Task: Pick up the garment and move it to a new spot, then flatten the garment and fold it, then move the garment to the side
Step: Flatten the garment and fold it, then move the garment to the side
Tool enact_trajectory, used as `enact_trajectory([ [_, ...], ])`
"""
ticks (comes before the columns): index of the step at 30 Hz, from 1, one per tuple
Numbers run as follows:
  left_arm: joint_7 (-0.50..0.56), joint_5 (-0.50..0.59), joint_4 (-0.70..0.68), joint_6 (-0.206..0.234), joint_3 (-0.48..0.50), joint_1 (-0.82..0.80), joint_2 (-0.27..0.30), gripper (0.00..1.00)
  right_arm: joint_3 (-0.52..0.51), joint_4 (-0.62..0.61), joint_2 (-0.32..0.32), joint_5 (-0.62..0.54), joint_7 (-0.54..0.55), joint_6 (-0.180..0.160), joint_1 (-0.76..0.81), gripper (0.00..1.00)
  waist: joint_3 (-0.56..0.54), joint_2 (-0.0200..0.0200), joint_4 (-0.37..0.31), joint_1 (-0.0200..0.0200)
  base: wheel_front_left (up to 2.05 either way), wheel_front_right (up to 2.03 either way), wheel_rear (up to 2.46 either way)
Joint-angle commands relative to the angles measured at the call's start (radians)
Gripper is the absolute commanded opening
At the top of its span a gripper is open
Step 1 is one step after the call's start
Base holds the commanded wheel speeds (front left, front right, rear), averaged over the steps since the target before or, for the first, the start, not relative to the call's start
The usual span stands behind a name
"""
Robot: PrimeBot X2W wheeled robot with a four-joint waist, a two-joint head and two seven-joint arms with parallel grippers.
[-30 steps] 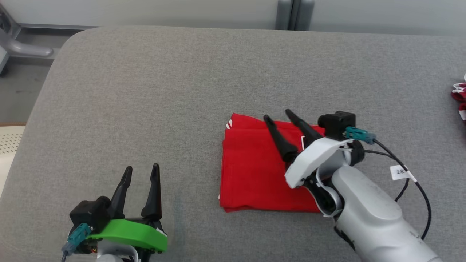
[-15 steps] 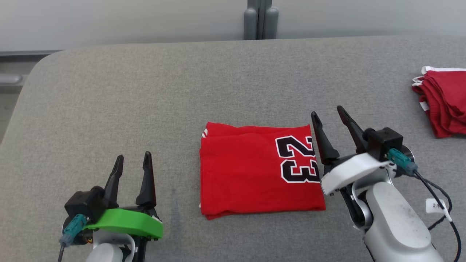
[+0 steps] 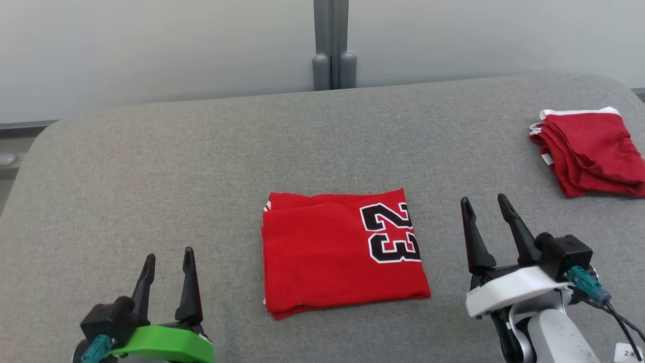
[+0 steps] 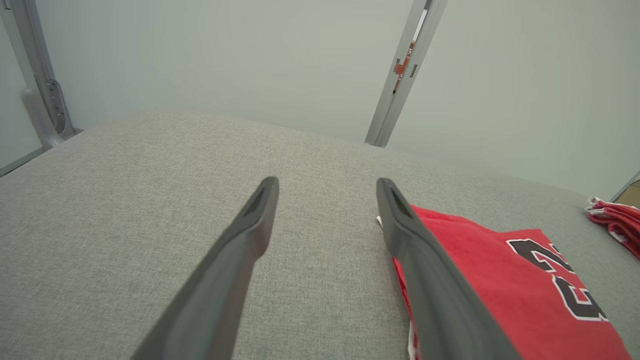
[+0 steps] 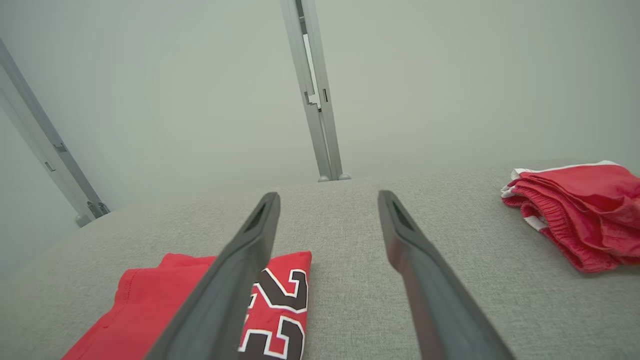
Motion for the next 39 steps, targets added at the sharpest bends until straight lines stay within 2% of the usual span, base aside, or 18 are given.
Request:
enact_trajectory([
  [1,-0.003,0.017,-0.004,-0.006,0.009,0.016,-0.003,1.00,0.002,-0.014,0.001,0.010,-0.002,0.000,0.019,1.00,-0.010,-0.0001,-0.006,0.0000,0.00,0.00,0.00],
  [10,-0.003,0.052,0.003,-0.024,0.030,0.037,-0.015,1.00,0.006,-0.036,0.001,0.013,-0.002,0.000,0.054,1.00,-0.021,-0.0001,-0.012,0.0000,0.00,0.00,0.00],
  [28,-0.003,0.070,0.021,-0.041,0.047,0.023,-0.027,1.00,0.012,0.000,0.001,0.021,0.000,0.000,0.051,1.00,-0.013,-0.0001,-0.001,0.0000,0.00,0.00,0.00],
  [33,-0.003,0.075,0.020,-0.045,0.043,0.008,-0.031,1.00,0.006,0.030,0.001,0.016,0.038,0.000,0.029,1.00,0.000,-0.0001,0.015,0.0000,0.00,0.00,0.00],
  [39,-0.003,0.084,0.012,-0.053,0.033,-0.003,-0.038,1.00,0.005,0.069,0.001,0.025,0.167,0.000,-0.020,1.00,0.024,-0.0001,0.050,0.0000,0.00,0.00,0.00],
])
